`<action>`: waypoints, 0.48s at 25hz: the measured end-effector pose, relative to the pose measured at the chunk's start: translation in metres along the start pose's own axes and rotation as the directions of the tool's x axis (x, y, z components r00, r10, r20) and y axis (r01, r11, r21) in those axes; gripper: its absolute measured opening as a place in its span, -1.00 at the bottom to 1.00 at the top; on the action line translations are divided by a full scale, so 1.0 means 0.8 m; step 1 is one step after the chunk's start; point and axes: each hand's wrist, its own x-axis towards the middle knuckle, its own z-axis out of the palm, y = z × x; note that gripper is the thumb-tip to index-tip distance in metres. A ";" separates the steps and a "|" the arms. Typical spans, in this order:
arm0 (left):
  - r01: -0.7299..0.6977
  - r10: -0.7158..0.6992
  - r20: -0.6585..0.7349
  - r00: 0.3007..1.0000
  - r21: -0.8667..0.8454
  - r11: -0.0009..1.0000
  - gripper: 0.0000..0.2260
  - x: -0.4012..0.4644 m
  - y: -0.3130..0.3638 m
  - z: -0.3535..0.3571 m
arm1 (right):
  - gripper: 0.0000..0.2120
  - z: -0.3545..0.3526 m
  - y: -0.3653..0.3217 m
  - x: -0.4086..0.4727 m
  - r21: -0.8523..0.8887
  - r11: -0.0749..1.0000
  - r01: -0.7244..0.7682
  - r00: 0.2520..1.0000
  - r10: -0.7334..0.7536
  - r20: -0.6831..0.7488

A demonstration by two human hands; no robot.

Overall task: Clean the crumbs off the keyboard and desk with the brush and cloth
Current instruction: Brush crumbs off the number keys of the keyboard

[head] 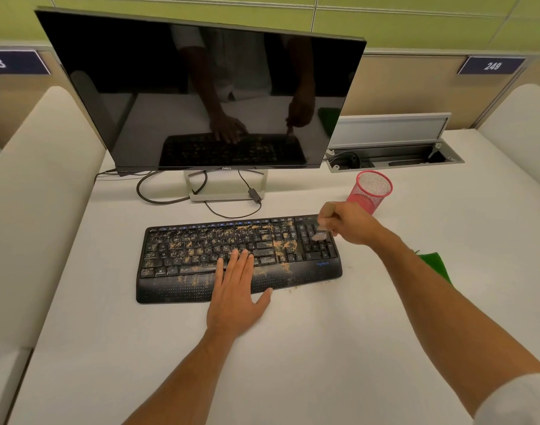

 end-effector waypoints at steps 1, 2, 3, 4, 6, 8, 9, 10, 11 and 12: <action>-0.001 0.001 0.000 1.000 0.003 1.000 -0.26 0.000 0.000 0.000 | -0.79 0.006 -0.005 0.000 0.055 0.998 0.022 1.000 -0.022 0.002; -0.001 0.001 0.002 1.000 0.002 1.000 -0.26 0.000 -0.001 0.000 | -0.82 0.013 -0.007 0.001 0.087 0.996 0.032 0.999 -0.033 0.007; 0.000 0.000 0.002 1.000 0.000 1.000 -0.26 0.000 0.000 0.000 | -0.85 0.019 -0.007 0.002 0.096 0.995 0.033 0.999 -0.034 0.013; 0.000 0.000 0.000 1.000 -0.002 1.000 -0.26 0.000 0.000 0.000 | -0.85 0.022 -0.005 0.003 0.074 0.997 0.026 1.000 -0.027 0.016; 0.002 -0.002 0.005 1.000 -0.001 1.000 -0.26 0.001 0.000 -0.001 | -0.82 0.013 0.001 0.004 -0.037 0.999 0.003 0.999 -0.002 0.036; 0.002 -0.002 0.013 1.000 0.002 1.000 -0.26 0.000 0.000 0.000 | -0.80 -0.002 0.005 0.004 -0.197 0.980 -0.034 0.997 0.048 0.066; 0.001 -0.001 0.008 1.000 0.000 1.000 -0.26 0.000 0.000 0.000 | -0.82 -0.008 0.006 0.004 -0.291 0.956 -0.046 0.995 0.070 0.076; 0.001 -0.001 0.003 1.000 -0.004 1.000 -0.26 0.000 0.000 0.000 | -0.84 -0.011 0.005 0.004 -0.367 0.929 -0.053 0.994 0.086 0.073; 0.001 -0.001 -0.001 1.000 -0.008 1.000 -0.26 0.000 0.000 0.000 | -0.85 -0.012 0.003 0.004 -0.391 0.919 -0.058 0.995 0.086 0.054; 0.001 -0.001 -0.004 1.000 -0.009 1.000 -0.26 0.000 0.000 0.000 | -0.85 -0.010 0.000 0.005 -0.356 0.933 -0.053 0.997 0.068 0.030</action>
